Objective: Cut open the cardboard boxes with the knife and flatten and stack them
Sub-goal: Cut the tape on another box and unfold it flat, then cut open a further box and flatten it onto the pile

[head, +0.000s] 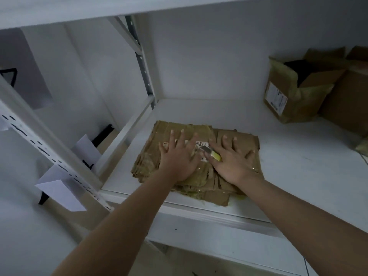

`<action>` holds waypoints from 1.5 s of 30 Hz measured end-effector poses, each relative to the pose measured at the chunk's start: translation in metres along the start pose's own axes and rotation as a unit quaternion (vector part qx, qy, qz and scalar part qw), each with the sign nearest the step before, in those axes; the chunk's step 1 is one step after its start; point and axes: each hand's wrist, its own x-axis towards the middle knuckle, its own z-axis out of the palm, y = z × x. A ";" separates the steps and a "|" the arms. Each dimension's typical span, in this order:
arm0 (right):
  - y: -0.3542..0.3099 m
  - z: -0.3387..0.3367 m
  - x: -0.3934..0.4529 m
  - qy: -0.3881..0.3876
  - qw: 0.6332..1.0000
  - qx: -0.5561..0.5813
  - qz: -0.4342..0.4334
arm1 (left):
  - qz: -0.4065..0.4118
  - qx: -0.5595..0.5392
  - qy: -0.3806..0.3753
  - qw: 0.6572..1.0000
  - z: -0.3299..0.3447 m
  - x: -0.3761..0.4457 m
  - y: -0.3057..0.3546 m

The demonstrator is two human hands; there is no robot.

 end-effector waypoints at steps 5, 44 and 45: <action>0.008 0.018 -0.001 -0.001 0.999 -0.030 -0.011 | -0.009 0.030 0.008 0.999 0.029 -0.003 -0.003; 0.266 -0.102 -0.041 0.172 0.946 0.178 0.212 | 0.202 -0.040 0.066 0.976 -0.060 0.118 0.265; 0.276 -0.104 -0.040 0.162 0.951 0.174 0.200 | 0.193 -0.025 0.088 0.977 -0.060 0.130 0.275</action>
